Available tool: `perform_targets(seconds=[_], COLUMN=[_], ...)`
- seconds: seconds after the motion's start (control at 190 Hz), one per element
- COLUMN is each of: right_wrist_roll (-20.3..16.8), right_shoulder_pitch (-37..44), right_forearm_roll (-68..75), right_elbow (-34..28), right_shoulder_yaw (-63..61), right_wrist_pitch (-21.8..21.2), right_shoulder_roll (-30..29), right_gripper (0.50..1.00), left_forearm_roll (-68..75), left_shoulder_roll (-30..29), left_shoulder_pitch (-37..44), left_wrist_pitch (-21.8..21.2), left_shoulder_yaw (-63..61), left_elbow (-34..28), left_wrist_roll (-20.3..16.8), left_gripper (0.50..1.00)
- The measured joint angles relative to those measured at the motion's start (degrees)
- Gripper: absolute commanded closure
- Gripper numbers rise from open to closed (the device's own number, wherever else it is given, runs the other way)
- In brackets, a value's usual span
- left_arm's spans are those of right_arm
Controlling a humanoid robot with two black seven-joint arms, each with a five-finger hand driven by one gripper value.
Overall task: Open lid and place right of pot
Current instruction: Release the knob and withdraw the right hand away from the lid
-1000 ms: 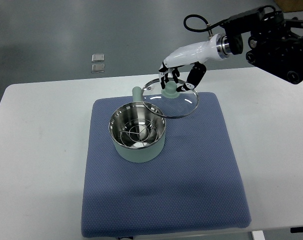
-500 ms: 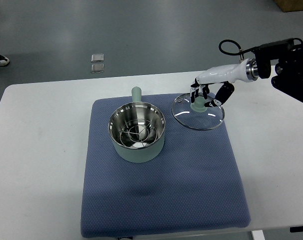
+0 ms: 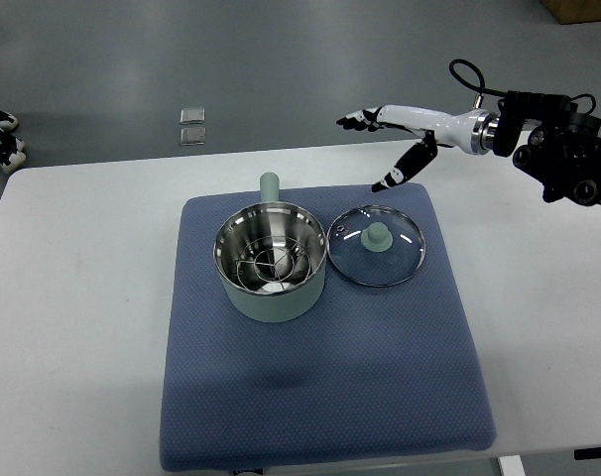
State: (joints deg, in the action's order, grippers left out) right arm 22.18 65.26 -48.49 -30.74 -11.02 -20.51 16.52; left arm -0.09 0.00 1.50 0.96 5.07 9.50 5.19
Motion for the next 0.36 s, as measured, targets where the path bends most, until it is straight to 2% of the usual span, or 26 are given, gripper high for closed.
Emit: perform_targets(seconds=[0.105,0.211,0.274,0.363], right_wrist_roll=[-7.4,-14.3,-16.2,-16.6], right_shoulder_pitch=[-2.8,-5.0,-6.3,-8.1], right_forearm_roll=[19.8,38.7,46.1,51.2], right_elbow=[5.5,7.7,8.0,8.1], right_shoulder_yaw=[-1.9,-2.3,-2.6,-4.0], right_wrist_pitch=[-4.2,-5.0,-5.0,-5.1], right_shoulder_roll=[-2.8,-5.2,-6.5,-8.0], right_gripper=[0.572,0.566,0.566,0.564], left_forearm_roll=[0.0,0.0,0.0,0.0], left_shoulder_roll=[0.0,0.0,0.0,0.0], left_shoulder_pitch=[0.0,0.0,0.0,0.0], left_wrist_pitch=[0.0,0.0,0.0,0.0], left_shoulder_yaw=[0.0,-0.1,-0.1,-0.1], left_elbow=[0.0,0.1,0.1,0.0], left_wrist_roll=[0.0,0.0,0.0,0.0], left_gripper=[0.500,0.500,0.500,0.500])
